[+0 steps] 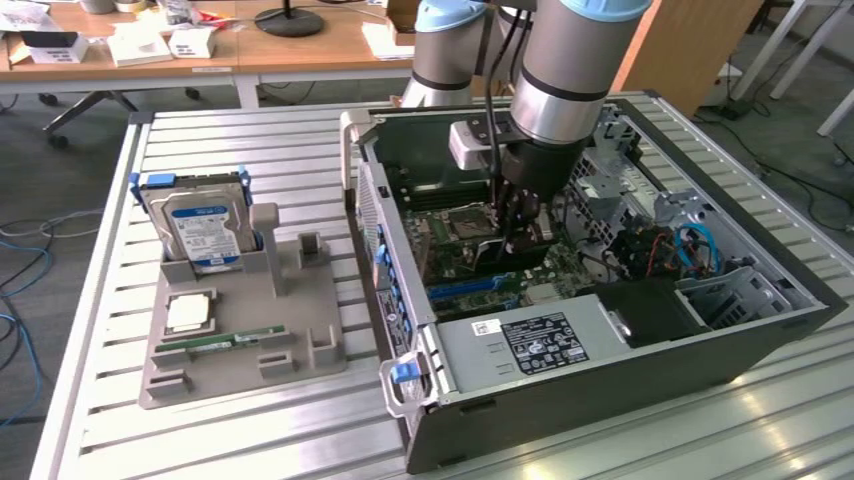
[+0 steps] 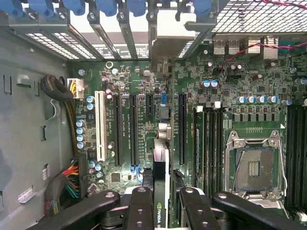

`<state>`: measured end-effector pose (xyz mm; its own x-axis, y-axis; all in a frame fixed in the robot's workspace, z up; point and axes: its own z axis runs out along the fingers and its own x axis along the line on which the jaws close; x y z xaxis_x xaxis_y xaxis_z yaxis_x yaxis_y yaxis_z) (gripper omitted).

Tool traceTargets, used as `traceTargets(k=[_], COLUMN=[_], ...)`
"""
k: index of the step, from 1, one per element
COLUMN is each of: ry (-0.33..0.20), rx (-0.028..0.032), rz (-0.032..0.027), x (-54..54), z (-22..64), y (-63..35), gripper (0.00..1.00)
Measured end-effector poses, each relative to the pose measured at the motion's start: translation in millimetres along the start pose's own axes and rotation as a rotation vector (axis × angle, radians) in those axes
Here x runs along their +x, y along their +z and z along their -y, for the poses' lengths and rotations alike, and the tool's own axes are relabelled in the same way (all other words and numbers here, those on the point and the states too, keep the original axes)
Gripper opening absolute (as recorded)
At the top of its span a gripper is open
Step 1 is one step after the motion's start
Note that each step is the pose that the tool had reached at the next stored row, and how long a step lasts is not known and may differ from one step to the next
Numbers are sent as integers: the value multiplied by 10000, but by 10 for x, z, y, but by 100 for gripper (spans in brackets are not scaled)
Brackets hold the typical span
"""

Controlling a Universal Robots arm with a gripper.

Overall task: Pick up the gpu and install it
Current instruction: 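Insert the gpu into the slot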

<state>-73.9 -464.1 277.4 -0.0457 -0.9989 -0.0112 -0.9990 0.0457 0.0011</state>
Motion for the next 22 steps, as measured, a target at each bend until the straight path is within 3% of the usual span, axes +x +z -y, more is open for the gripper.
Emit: traceTargets(k=[22], ry=[-1], rx=[10], rz=[1], x=[1], z=[-68], y=[0], gripper=[26])
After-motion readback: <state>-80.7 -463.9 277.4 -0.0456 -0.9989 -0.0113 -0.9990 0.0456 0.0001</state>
